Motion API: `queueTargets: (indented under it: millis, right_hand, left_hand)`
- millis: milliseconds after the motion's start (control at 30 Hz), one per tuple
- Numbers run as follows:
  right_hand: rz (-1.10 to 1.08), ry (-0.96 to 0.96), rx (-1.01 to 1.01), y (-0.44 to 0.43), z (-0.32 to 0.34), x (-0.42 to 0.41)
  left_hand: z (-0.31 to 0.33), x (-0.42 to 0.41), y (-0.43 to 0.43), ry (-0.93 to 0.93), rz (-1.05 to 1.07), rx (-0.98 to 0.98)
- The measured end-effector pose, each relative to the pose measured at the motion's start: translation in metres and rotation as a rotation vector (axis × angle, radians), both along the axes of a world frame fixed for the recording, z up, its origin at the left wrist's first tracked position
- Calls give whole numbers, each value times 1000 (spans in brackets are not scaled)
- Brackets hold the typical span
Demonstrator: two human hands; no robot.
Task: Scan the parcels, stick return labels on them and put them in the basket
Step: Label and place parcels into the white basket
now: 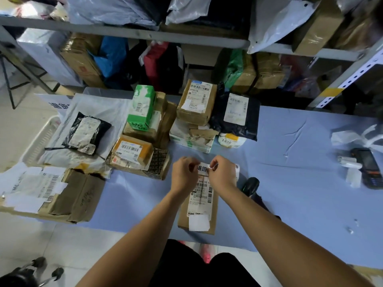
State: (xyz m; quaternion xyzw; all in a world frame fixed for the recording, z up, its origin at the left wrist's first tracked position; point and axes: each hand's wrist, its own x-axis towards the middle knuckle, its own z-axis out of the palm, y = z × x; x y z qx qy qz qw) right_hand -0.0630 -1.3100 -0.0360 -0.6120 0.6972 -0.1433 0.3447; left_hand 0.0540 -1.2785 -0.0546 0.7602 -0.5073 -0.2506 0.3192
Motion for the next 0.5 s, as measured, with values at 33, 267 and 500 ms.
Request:
queueTargets:
  millis: [33, 267, 500]
  right_hand:
    - [5, 20, 11, -2, -2, 2]
    - [69, 207, 81, -9, -6, 15]
    - [102, 342, 95, -8, -13, 4]
  left_hand:
    - [-3, 1, -2, -2, -22, 2]
    - [-19, 6, -6, -31, -134, -24]
    - [-30, 12, 1, -87, -208, -34]
